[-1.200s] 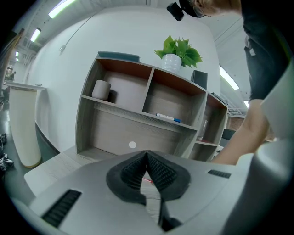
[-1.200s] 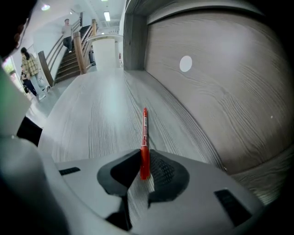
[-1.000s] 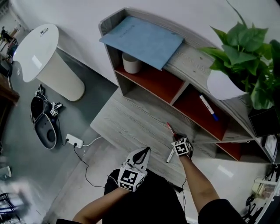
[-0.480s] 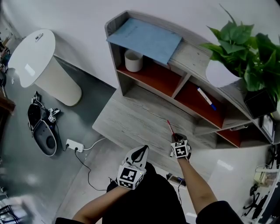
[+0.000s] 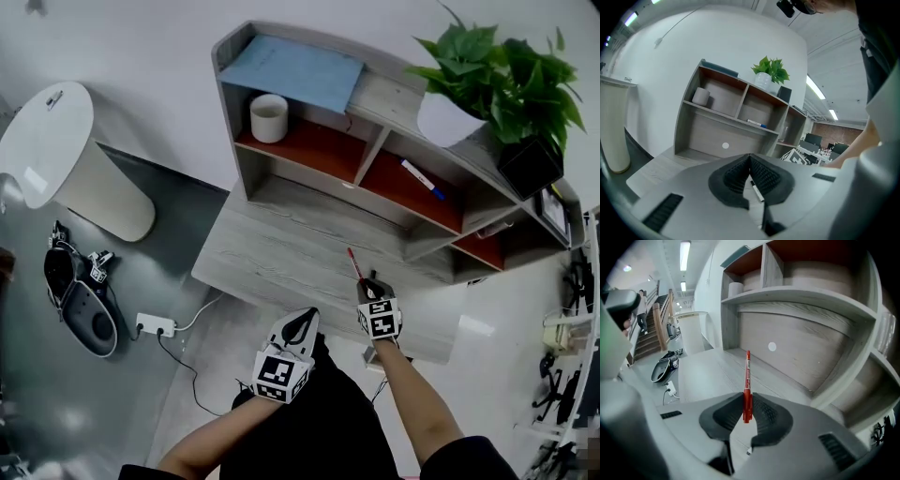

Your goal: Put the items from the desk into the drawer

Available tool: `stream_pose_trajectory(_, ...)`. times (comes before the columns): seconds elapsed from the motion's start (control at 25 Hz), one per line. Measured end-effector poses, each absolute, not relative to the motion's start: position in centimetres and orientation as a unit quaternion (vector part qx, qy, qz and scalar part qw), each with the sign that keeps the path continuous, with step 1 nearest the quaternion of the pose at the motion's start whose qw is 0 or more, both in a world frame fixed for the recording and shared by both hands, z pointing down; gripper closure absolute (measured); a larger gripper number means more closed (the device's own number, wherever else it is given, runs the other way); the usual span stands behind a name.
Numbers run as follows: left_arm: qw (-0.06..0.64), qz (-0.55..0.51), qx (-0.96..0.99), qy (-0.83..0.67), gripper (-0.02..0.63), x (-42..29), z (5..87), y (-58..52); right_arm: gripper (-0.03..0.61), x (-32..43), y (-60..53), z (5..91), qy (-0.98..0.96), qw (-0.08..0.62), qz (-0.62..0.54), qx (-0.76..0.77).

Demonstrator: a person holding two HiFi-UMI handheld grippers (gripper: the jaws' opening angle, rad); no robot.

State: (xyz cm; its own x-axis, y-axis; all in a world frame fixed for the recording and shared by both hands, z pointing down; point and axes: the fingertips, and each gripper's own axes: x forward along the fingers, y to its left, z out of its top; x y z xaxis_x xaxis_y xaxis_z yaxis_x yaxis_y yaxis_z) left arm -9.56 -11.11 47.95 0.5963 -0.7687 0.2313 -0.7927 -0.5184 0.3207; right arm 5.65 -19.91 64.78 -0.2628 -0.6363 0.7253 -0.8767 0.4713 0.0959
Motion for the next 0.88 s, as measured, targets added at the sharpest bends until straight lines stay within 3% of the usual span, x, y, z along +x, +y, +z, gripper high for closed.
stream_pose_trajectory(0.56,0.190,0.027,0.892,-0.410,0.609,-10.5,47.5,-6.3,0.508,6.8,-8.0,62.1,-0.754,0.335,0.179,0.536)
stream_pose_trajectory(0.88,0.181,0.011,0.893,-0.412,0.609,-6.3,46.6,-2.5,0.508,9.6,-4.9,61.6,-0.774,0.307,0.178,0.524)
